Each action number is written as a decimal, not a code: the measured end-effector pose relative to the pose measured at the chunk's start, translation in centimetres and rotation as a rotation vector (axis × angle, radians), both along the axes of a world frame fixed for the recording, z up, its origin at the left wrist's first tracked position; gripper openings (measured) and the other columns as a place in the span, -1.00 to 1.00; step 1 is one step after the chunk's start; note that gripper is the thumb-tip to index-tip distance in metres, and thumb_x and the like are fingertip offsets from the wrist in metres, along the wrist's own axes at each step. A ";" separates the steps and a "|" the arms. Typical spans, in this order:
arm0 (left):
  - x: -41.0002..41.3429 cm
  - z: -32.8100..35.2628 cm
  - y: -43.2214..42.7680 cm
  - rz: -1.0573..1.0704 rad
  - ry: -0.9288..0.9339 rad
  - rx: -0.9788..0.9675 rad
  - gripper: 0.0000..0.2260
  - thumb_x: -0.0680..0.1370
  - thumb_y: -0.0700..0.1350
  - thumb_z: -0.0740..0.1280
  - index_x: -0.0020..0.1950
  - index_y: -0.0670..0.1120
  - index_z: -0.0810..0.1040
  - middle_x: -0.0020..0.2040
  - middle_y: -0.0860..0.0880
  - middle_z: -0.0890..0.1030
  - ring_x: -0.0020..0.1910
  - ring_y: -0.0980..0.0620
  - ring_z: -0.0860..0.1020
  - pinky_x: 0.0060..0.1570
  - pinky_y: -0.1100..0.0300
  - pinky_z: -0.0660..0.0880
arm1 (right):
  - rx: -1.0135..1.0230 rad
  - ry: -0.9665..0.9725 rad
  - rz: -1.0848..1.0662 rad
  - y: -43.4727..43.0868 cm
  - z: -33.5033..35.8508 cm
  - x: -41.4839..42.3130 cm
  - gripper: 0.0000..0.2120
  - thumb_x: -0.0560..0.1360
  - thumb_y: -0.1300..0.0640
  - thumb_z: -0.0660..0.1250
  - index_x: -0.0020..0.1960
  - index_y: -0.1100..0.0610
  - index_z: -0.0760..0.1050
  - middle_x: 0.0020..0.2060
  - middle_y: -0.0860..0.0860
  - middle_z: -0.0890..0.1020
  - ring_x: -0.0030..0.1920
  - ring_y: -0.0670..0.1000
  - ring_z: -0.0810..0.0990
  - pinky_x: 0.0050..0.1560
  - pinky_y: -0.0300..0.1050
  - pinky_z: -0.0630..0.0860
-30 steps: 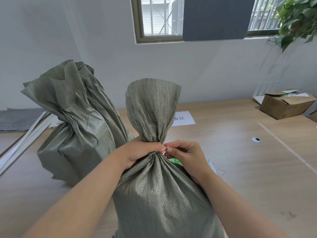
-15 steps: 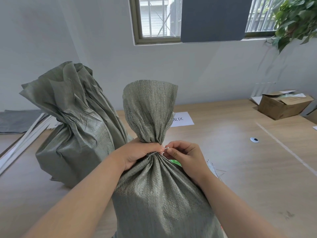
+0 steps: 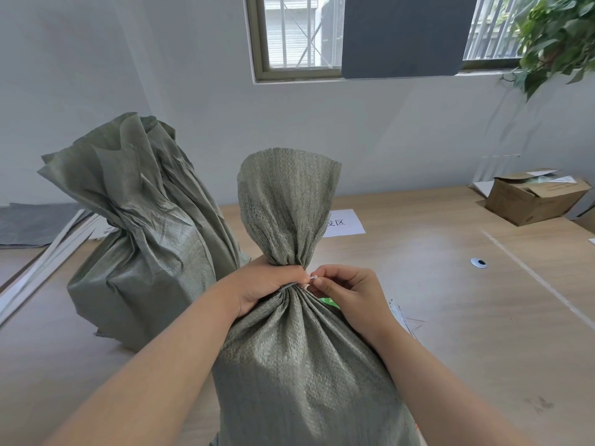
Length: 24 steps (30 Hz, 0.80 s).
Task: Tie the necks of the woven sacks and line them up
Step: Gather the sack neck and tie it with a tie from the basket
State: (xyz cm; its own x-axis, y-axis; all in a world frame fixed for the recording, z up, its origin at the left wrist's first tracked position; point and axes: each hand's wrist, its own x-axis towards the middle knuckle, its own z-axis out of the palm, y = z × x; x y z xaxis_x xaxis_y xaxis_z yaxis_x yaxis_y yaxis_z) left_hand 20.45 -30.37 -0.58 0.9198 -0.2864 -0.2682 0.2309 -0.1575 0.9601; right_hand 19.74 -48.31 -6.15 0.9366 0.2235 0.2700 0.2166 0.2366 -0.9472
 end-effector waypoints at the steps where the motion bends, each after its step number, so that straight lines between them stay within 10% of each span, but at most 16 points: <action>1: 0.0 0.0 0.0 0.005 -0.003 0.010 -0.89 0.31 -0.20 0.43 -0.18 -0.16 0.62 -0.19 -0.16 0.62 -0.16 -0.07 0.60 -0.01 0.04 0.53 | -0.021 -0.010 -0.003 0.0 -0.1 0.0 -0.83 0.51 0.41 0.38 -0.14 0.22 0.69 -0.27 0.11 0.69 -0.22 -0.01 0.64 -0.08 -0.19 0.59; 24: 0.0 -0.1 0.1 -0.011 0.023 -0.035 -0.84 0.33 -0.22 0.44 -0.12 -0.21 0.64 -0.15 -0.19 0.64 -0.14 -0.08 0.62 0.05 0.02 0.56 | -0.030 -0.053 -0.015 0.0 -0.7 0.4 -0.90 0.52 0.42 0.35 -0.09 0.35 0.65 -0.26 0.09 0.68 -0.23 -0.03 0.64 -0.08 -0.21 0.58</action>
